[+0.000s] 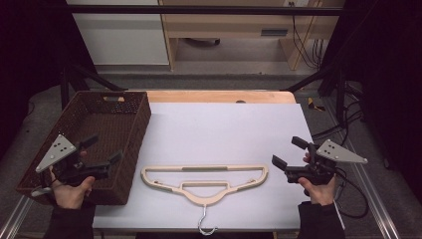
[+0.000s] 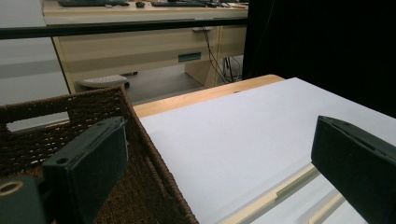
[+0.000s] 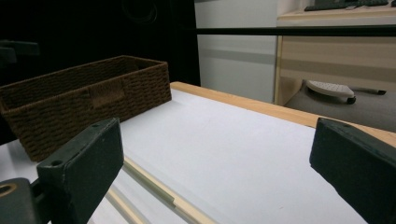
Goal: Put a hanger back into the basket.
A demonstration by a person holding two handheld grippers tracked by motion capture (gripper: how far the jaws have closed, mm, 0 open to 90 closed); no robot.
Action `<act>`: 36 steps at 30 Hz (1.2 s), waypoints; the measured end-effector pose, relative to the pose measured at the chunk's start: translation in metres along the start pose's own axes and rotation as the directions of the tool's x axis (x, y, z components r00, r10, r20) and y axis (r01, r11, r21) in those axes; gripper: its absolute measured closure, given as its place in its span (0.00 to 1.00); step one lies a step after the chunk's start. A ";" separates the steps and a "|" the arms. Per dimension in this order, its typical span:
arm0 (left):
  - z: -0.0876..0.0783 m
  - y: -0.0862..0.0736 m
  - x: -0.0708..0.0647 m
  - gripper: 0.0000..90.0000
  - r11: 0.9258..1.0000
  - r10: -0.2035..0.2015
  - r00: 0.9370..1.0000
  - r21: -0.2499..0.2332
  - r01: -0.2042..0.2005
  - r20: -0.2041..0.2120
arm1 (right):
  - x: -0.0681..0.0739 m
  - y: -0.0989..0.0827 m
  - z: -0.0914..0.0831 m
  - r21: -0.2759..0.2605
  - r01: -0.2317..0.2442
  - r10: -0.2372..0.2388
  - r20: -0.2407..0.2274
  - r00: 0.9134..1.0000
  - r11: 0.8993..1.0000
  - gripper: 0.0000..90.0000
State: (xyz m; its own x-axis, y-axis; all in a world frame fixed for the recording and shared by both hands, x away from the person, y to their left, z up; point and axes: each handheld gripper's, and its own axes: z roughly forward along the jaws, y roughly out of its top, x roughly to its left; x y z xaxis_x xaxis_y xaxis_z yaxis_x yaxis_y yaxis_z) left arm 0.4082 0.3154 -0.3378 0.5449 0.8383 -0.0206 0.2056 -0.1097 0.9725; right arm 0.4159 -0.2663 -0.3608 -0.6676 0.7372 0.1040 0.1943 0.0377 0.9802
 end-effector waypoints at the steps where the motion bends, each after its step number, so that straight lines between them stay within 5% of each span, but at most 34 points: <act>1: 0.001 0.000 0.000 0.04 1.000 -0.002 1.000 0.001 0.002 0.001 | 0.000 0.000 0.001 0.006 0.005 -0.005 -0.005 1.000 1.000 0.04; 9: 0.003 -0.002 0.000 0.04 1.000 0.004 1.000 0.017 -0.004 -0.001 | 0.005 -0.003 0.009 0.098 0.066 -0.060 -0.061 0.996 0.993 0.06; 15: 0.003 -0.003 0.000 0.04 1.000 0.007 1.000 0.023 -0.008 0.005 | 0.023 -0.015 0.038 0.259 0.166 -0.128 -0.157 0.979 0.951 0.09; 16: 0.003 -0.003 0.000 0.04 1.000 0.007 1.000 0.023 -0.008 0.005 | 0.023 -0.015 0.038 0.259 0.166 -0.128 -0.157 0.979 0.951 0.09; 17: 0.004 -0.003 -0.001 0.04 1.000 0.011 1.000 0.025 -0.012 0.008 | 0.028 -0.021 0.049 0.306 0.193 -0.137 -0.195 0.971 0.932 0.11; 18: 0.004 -0.003 -0.001 0.04 1.000 0.011 1.000 0.025 -0.012 0.008 | 0.028 -0.021 0.049 0.306 0.193 -0.137 -0.195 0.971 0.932 0.11; 19: 0.004 -0.003 -0.002 0.04 1.000 0.015 1.000 0.027 -0.015 0.010 | 0.032 -0.026 0.057 0.343 0.216 -0.145 -0.222 0.964 0.914 0.12; 20: 0.004 -0.003 -0.002 0.04 1.000 0.015 1.000 0.027 -0.015 0.010 | 0.032 -0.026 0.057 0.343 0.216 -0.145 -0.222 0.964 0.914 0.12; 21: 0.004 -0.003 -0.003 0.04 0.999 0.021 1.000 0.030 -0.021 0.010 | 0.036 -0.034 0.066 0.392 0.238 -0.151 -0.239 0.959 0.889 0.13; 24: 0.005 -0.003 -0.004 0.04 0.999 0.026 1.000 0.034 -0.026 0.014 | 0.038 -0.038 0.072 0.423 0.254 -0.156 -0.254 0.955 0.870 0.14; 25: 0.006 -0.003 -0.005 0.04 0.999 0.027 1.000 0.035 -0.027 0.017 | 0.041 -0.044 0.077 0.458 0.271 -0.153 -0.278 0.948 0.846 0.17; 27: 0.007 -0.004 -0.007 0.04 0.999 0.027 0.999 0.036 -0.028 0.021 | 0.042 -0.049 0.081 0.486 0.283 -0.150 -0.294 0.944 0.827 0.19; 28: 0.007 -0.004 -0.007 0.04 0.999 0.027 0.999 0.036 -0.028 0.021 | 0.042 -0.049 0.081 0.486 0.283 -0.150 -0.294 0.944 0.827 0.19; 29: 0.008 -0.004 -0.007 0.04 0.999 0.032 0.999 0.043 -0.033 0.023 | 0.043 -0.053 0.086 0.512 0.299 -0.151 -0.310 0.939 0.805 0.21; 32: 0.010 -0.004 -0.009 0.04 0.998 0.038 0.999 0.048 -0.039 0.030 | 0.046 -0.062 0.093 0.546 0.315 -0.145 -0.332 0.932 0.776 0.27; 33: 0.010 -0.004 -0.009 0.04 0.998 0.040 0.999 0.050 -0.042 0.031 | 0.046 -0.062 0.093 0.546 0.315 -0.145 -0.332 0.932 0.776 0.27; 34: 0.012 -0.005 -0.010 0.04 0.998 0.042 0.999 0.053 -0.044 0.033 | 0.046 -0.069 0.099 0.564 0.333 -0.151 -0.344 0.927 0.755 0.31; 35: 0.012 -0.005 -0.010 0.04 0.998 0.042 0.999 0.053 -0.044 0.033 | 0.046 -0.069 0.099 0.564 0.333 -0.151 -0.344 0.927 0.755 0.31; 36: 0.013 -0.005 -0.011 0.04 0.997 0.043 0.998 0.058 -0.045 0.038 | 0.046 -0.074 0.104 0.572 0.348 -0.151 -0.363 0.920 0.743 0.35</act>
State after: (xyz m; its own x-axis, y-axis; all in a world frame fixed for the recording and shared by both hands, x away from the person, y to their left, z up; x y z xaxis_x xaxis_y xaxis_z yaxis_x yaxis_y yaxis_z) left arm 0.4115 0.2995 -0.3455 0.5835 0.8120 0.0122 0.2276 -0.1780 0.9573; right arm 0.4452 -0.1649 -0.4460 -0.9039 0.4276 0.0084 0.3234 0.6704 0.6678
